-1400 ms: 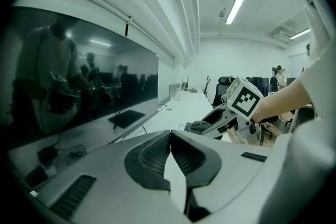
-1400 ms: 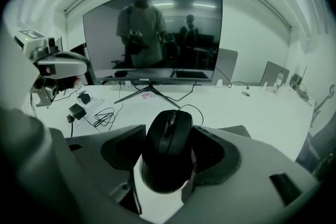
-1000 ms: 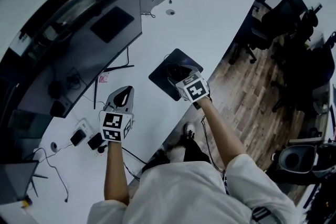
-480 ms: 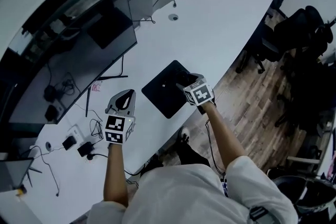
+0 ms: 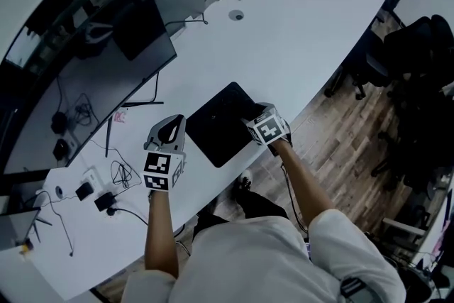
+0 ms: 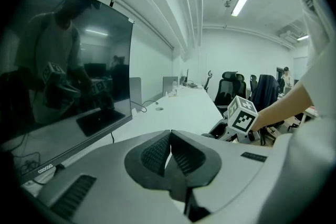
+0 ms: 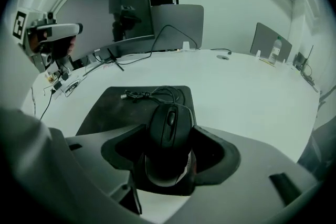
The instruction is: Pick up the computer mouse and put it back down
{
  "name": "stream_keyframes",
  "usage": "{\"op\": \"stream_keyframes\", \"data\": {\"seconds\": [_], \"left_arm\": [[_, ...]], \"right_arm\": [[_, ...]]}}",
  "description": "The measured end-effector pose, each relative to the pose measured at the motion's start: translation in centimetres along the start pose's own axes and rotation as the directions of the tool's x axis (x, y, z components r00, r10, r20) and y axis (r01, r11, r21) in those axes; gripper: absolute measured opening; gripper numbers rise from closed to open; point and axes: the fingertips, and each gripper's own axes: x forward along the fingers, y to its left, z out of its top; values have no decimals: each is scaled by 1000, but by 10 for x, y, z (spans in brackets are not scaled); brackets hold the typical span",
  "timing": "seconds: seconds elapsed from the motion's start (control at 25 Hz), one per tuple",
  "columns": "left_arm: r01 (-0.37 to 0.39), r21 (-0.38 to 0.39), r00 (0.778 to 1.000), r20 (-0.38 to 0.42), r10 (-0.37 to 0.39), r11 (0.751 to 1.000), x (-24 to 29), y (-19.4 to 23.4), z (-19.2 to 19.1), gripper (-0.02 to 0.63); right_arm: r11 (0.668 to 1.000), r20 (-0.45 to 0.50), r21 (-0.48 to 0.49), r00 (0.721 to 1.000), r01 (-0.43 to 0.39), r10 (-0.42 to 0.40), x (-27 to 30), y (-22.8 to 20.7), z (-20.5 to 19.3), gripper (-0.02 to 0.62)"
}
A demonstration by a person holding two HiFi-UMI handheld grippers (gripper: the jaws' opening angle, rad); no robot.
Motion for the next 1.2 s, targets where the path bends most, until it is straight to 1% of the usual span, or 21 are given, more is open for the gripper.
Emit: {"op": "stream_keyframes", "data": {"seconds": [0.16, 0.28, 0.36, 0.44, 0.48, 0.56, 0.6, 0.68, 0.72, 0.84, 0.88, 0.92, 1.0, 1.08, 1.16, 1.2], "left_arm": [[6, 2, 1000, -17, -6, 1000, 8, -4, -6, 17], [13, -1, 1000, -15, -13, 1000, 6, -5, -8, 18], [23, 5, 1000, -8, -23, 1000, 1, -7, -7, 18], [32, 30, 999, -3, -32, 999, -8, -7, -4, 18], [34, 41, 999, 0, -34, 999, -13, -4, -3, 18], [31, 46, 999, 15, -31, 998, -25, 3, 2, 18], [28, 42, 999, 29, -30, 999, -32, 6, 5, 17], [30, 37, 998, 62, -32, 999, -46, 11, 14, 17], [33, 39, 996, 79, -36, 999, -53, 13, 19, 17], [53, 64, 989, 132, -61, 997, -76, 13, 35, 17], [60, 76, 986, 152, -71, 995, -84, 12, 42, 17], [65, 88, 982, 171, -80, 994, -92, 11, 48, 17], [80, 111, 972, 210, -102, 991, -109, 9, 61, 18], [99, 133, 960, 246, -129, 986, -128, 5, 72, 17], [118, 153, 947, 279, -157, 981, -148, 0, 81, 17], [127, 162, 941, 293, -171, 979, -159, -3, 84, 17]], "right_arm": [[1000, -35, 3, 999, 19, -19, 11, -4, -10, 290], [999, -31, 31, 999, 34, -33, 15, -6, -7, 291], [998, -20, 34, 999, 49, -48, 13, -7, -7, 315], [997, 1, 31, 998, 65, -65, 6, -7, -5, 350], [996, 19, 37, 996, 81, -81, -1, -7, -2, 348], [989, 87, 70, 987, 132, -138, -21, -12, 7, 326], [982, 131, 98, 976, 161, -173, -35, -15, 12, 292], [962, 205, 165, 946, 219, -251, -69, -21, 21, 222], [948, 233, 193, 927, 253, -295, -90, -23, 26, 175], [898, 299, 227, 850, 378, -433, -158, -19, 40, 74], [881, 319, 234, 824, 411, -469, -180, -15, 44, 35], [868, 342, 244, 799, 433, -495, -200, -9, 48, 15], [850, 388, 264, 756, 456, -527, -240, 8, 56, 15], [840, 435, 266, 719, 473, -542, -278, 31, 61, 15], [834, 474, 248, 689, 492, -548, -311, 55, 65, 14], [833, 488, 237, 680, 500, -548, -325, 69, 66, 14]]}}
